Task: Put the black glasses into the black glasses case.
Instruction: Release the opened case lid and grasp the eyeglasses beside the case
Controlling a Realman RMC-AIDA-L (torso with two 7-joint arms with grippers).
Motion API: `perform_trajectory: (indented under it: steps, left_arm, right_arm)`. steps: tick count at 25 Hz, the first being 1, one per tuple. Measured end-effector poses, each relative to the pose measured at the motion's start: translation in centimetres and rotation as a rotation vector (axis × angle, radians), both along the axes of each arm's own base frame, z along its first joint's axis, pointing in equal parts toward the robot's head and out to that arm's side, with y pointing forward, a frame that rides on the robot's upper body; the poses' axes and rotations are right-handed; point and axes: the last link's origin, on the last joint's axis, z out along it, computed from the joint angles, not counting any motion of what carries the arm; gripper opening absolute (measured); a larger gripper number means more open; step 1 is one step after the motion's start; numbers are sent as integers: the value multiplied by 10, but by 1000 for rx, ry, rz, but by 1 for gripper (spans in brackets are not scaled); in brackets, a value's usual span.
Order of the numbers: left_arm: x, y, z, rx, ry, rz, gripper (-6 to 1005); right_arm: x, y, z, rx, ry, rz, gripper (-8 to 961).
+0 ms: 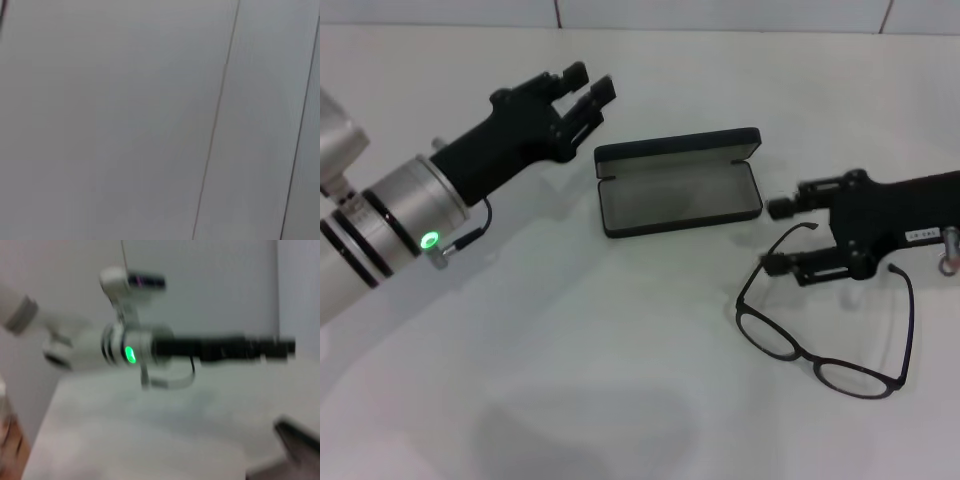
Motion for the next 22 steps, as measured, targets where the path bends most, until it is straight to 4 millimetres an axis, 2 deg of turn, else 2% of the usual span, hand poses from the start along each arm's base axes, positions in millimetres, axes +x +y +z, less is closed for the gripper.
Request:
perform_trajectory:
  steps: [2,5,9,13,16,22]
  left_arm:
    - [-3,-3,-3,-9,-3,14,431]
    - [-6,-6,-7,-23,2,28,441]
    - [-8,-6,-10,-16,21,33,459]
    - [-8,-6,-11,-15,23,35,487]
    - [-8,-5,-11,-14,25,38,493]
    - [-9,-5,-11,-21,30,44,490]
  right_arm:
    - [-12,5,2,-17,-154,-32,684]
    - [-31,0,0,-28,-355,-59,684]
    - [-58,-10,-1,-19,-512,-39,684]
    - [-81,-16,-5,-82,-598,-63,683]
    - [-90,-21,-11,-127,-648,-90,683]
    - [-91,-27,-25,-141,-722,-99,683]
